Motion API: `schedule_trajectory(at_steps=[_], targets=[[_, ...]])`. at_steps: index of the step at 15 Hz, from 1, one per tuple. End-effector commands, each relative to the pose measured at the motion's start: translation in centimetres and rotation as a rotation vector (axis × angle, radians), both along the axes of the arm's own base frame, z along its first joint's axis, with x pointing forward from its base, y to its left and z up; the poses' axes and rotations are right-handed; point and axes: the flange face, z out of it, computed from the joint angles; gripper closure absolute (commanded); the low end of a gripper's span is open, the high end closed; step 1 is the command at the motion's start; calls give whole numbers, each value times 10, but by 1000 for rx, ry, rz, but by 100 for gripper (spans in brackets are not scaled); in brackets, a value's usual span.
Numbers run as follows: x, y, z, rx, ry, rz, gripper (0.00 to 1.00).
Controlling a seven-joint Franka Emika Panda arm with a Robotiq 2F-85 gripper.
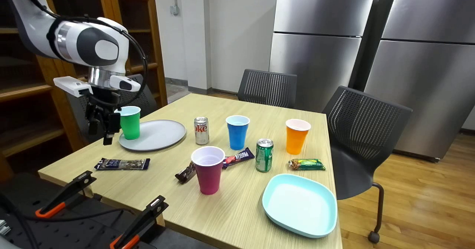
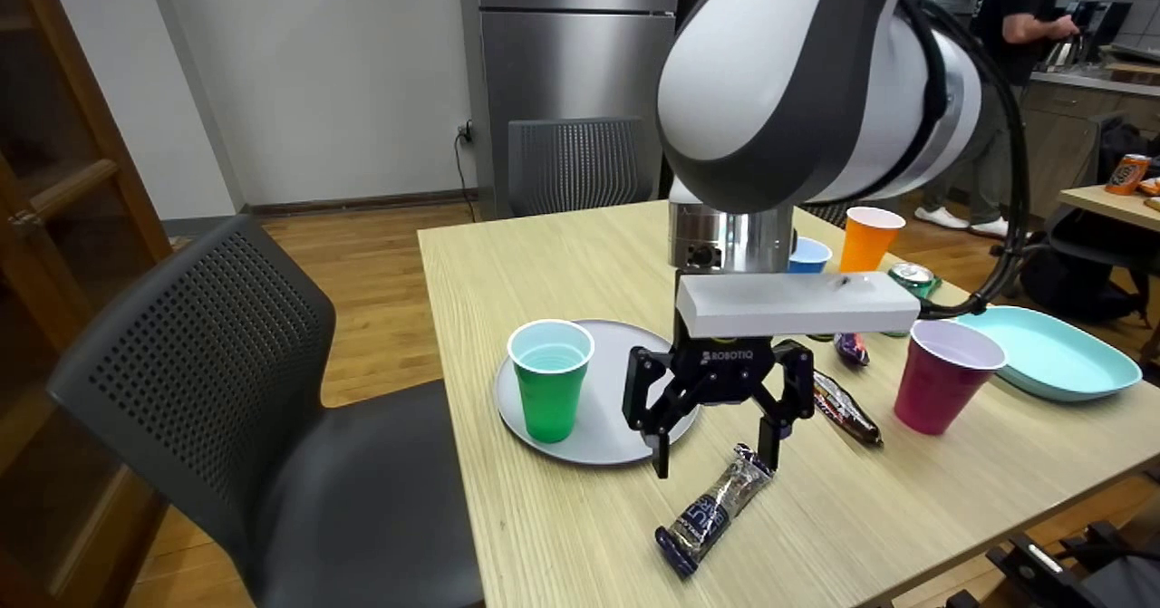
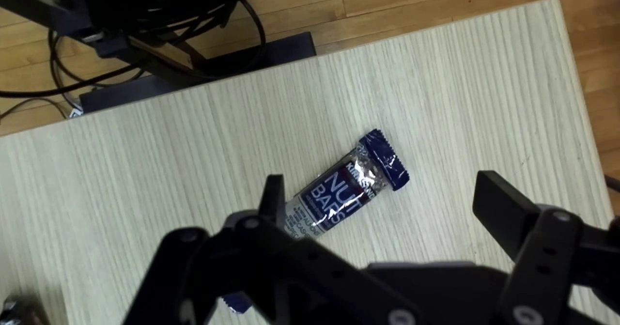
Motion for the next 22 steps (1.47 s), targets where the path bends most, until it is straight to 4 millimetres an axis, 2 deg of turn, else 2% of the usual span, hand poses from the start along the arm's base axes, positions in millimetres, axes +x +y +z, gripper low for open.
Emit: schedule_trajectory(at_steps=[1, 6, 12, 22], targets=[[-2, -13, -16, 25, -13, -123, 0], [-2, -27, -44, 26, -44, -282, 0], [-8, -37, -75, 18, -22, -353, 0], [-12, -40, -89, 7, -1, -355, 0]])
